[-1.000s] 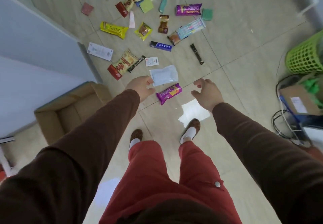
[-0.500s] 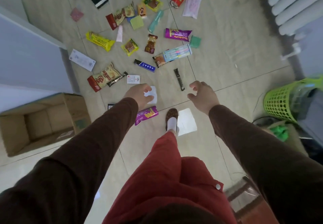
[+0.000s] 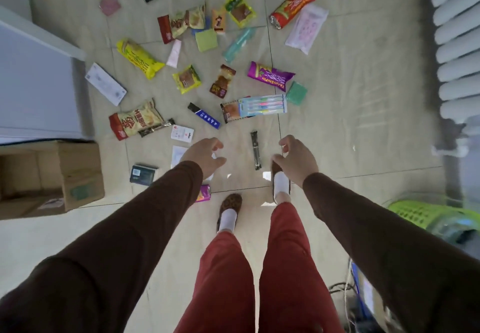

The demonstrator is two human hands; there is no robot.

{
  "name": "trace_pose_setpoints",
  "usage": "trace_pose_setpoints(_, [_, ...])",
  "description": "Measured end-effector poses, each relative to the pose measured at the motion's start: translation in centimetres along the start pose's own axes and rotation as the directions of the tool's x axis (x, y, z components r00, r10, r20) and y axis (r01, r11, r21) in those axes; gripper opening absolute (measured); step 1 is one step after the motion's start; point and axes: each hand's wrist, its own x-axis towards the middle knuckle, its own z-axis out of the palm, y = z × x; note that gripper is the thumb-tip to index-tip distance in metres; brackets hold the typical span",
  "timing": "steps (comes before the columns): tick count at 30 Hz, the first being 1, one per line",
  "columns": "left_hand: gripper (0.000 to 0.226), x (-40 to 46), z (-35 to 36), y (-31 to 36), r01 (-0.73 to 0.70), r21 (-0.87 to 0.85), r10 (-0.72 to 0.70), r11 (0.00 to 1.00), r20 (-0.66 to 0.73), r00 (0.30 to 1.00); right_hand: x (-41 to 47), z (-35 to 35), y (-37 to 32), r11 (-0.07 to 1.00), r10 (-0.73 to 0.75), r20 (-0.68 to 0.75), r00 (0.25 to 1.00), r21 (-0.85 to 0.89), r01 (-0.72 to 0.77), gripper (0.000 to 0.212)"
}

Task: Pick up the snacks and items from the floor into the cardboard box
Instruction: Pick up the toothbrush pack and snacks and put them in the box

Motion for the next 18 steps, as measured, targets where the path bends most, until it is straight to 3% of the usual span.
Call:
trace_pose_setpoints(8, [0.040, 14.0, 5.5, -1.1, 0.123, -0.081, -0.129, 0.989, -0.077, 0.989, 16.9, 3.8, 4.3, 0.994, 0.016, 0.189, 0.982, -0.108, 0.004, 0.038])
trace_pose_setpoints(18, [0.047, 35.2, 11.0, -8.7, 0.156, -0.031, -0.159, 0.987, -0.162, 0.974, 34.0, 17.3, 8.3, 0.974, 0.096, 0.227, 0.969, -0.220, -0.045, 0.050])
